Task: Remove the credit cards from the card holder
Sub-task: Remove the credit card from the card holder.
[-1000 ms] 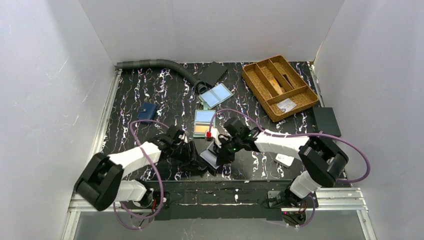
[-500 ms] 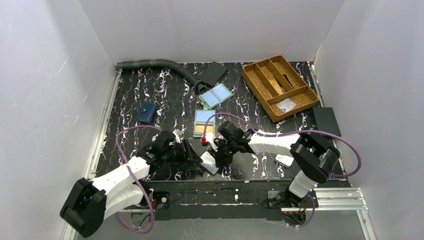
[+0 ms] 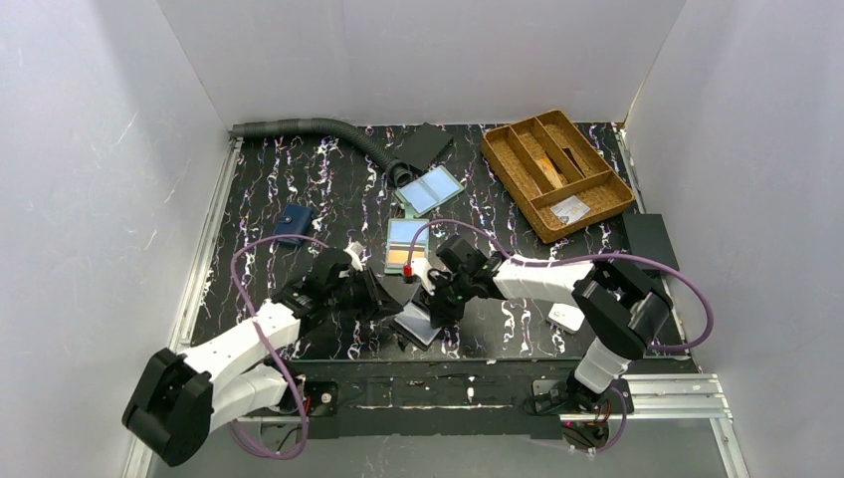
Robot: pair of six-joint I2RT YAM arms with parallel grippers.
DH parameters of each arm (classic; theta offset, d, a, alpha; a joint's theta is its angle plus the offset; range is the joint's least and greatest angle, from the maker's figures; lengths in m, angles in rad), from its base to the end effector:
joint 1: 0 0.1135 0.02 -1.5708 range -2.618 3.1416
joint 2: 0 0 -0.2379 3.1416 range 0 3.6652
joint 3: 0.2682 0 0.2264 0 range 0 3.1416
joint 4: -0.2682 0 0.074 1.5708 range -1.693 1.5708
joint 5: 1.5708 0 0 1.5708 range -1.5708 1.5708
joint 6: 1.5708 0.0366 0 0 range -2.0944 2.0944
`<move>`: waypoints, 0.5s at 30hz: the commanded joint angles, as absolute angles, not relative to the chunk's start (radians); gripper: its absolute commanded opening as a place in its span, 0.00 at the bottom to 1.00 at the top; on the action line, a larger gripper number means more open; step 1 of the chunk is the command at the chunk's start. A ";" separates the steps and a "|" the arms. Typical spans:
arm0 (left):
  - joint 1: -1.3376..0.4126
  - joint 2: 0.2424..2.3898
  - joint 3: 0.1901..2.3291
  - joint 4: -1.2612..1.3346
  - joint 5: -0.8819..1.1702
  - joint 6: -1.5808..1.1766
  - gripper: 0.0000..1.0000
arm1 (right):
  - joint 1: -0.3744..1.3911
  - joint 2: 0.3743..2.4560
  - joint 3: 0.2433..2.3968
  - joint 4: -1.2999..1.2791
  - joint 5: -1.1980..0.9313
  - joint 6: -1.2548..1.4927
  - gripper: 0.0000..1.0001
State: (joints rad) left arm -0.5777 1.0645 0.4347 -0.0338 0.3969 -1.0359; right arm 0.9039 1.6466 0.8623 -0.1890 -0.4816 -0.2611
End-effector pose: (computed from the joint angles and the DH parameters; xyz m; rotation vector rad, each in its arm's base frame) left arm 0.1609 -0.1218 0.1751 -0.3297 2.4952 -1.2302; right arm 0.1690 0.2421 0.1510 -1.5918 2.0596 0.8572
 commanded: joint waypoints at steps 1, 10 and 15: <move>-0.572 0.989 0.453 -0.059 0.389 -1.022 0.13 | 0.900 1.683 0.897 -0.216 -0.469 -0.248 0.21; -0.584 1.209 0.448 0.169 0.456 -1.096 0.02 | 0.881 1.678 0.898 -0.222 -0.518 -0.244 0.20; -0.599 1.355 0.476 0.233 0.468 -1.099 0.00 | 0.867 1.676 0.907 -0.245 -0.554 -0.267 0.20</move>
State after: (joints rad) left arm -0.5835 1.2827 0.4408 0.1570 0.4427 -1.0901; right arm 0.8825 1.6711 0.8833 -0.2092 -0.5274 -0.2413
